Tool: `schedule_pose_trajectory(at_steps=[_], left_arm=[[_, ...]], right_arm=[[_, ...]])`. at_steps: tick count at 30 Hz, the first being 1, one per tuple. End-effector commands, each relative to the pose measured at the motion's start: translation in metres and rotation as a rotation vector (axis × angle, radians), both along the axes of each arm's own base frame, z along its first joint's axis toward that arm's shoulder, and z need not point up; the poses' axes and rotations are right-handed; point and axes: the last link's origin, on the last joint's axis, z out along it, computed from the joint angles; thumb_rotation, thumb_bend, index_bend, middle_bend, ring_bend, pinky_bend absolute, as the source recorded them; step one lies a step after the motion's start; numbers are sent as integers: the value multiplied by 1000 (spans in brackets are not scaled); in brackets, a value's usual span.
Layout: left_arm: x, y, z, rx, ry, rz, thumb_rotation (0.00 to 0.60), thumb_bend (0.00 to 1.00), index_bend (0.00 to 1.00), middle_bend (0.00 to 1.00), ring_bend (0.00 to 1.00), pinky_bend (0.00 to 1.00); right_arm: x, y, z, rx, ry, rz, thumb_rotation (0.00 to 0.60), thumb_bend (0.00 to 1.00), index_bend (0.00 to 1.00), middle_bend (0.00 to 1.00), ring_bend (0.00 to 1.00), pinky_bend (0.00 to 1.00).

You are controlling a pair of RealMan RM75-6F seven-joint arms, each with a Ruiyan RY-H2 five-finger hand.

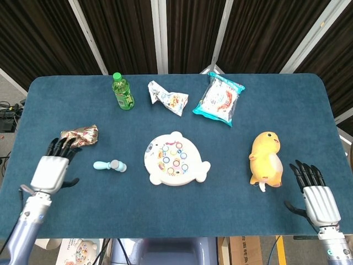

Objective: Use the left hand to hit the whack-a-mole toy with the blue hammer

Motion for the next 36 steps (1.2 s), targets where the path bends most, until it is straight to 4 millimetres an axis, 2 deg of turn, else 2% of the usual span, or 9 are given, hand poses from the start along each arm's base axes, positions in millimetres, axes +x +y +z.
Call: schedule_pose_trajectory(at_steps=[1,6,15,25,36], left_arm=[[14,17,-25,-39,0,7,600,230,360,105,0,75],[22,27,-48,-59,18,24,600,282,402,125,0,75],[28,33,-78,-83,55,41,600,352,420,140,0,75],[34,36,-98,-100,52,67,600,424,433,141,0,75],[37,36,-110,-108,71,66,600,414,438,140,0,75]], right_arm=[[-1,0,0,0,-3,-4,600,223,0,0,0,0],[0,0,0,3,-6,-7,600,223,0,0,0,0],[-1,0,1,3,-12,-11,600,223,0,0,0,0],[0,0,1,7,-25,-12,600,223,0,0,0,0],[1,0,1,10,-34,-15,600,222,0,0,0,0]])
